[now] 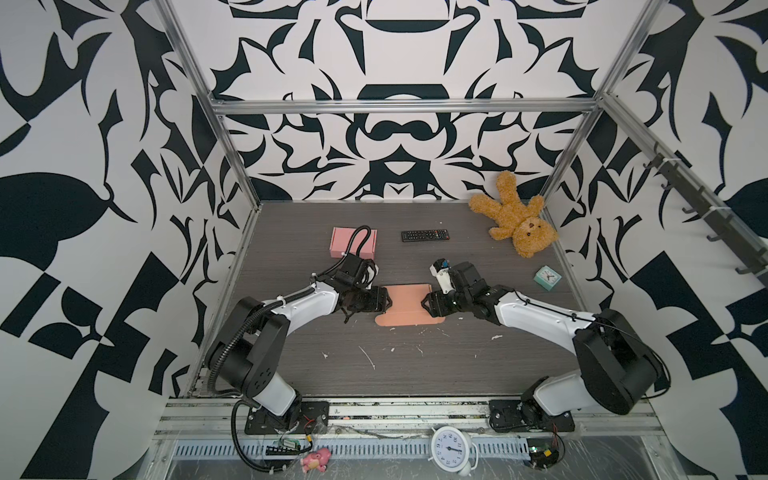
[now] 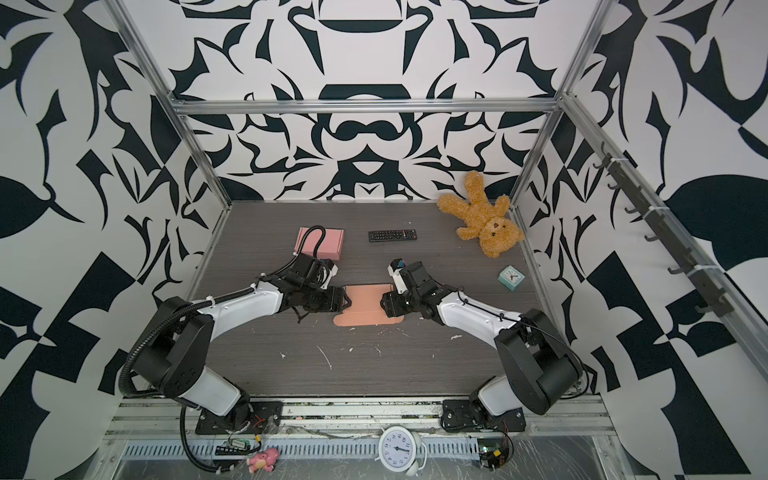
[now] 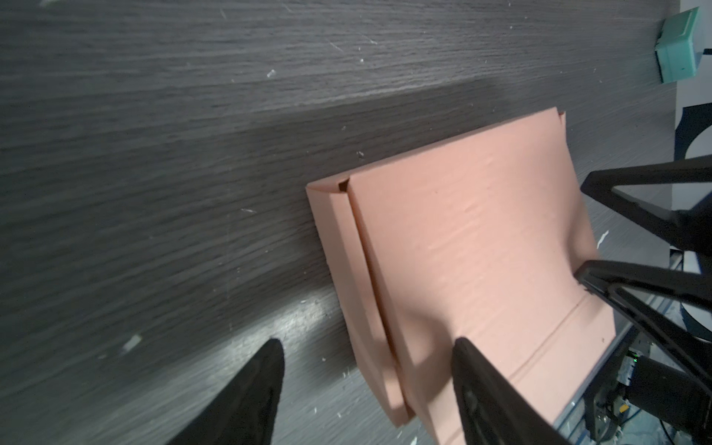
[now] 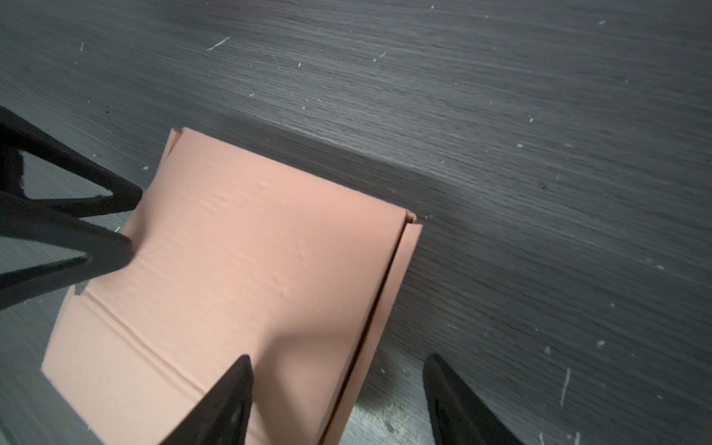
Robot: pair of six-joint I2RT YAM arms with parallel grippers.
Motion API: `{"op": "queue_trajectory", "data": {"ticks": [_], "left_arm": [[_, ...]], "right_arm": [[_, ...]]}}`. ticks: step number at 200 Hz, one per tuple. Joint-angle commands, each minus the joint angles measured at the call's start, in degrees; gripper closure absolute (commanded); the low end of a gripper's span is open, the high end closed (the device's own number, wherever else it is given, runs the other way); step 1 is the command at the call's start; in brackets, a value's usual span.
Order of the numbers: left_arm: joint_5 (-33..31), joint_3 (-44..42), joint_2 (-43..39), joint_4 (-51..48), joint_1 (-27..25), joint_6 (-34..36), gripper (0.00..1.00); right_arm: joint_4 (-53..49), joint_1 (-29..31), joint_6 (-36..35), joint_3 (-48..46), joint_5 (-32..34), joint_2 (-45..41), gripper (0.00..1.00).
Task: Fold the paper box
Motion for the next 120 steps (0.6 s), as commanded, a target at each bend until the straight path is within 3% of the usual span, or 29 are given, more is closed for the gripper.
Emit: {"op": "queue_trajectory", "data": {"ticks": [1, 120], "left_arm": [[0.4, -1.0, 1.0, 0.5, -0.1, -0.4, 0.28], [-0.4, -1.3, 2.8, 0.8, -0.1, 0.1, 0.29]], "right_arm": [[1.0, -0.2, 0.2, -0.4, -0.3, -0.1, 0.28], [1.5, -0.2, 0.0, -0.5, -0.2, 1.4, 0.28]]}}
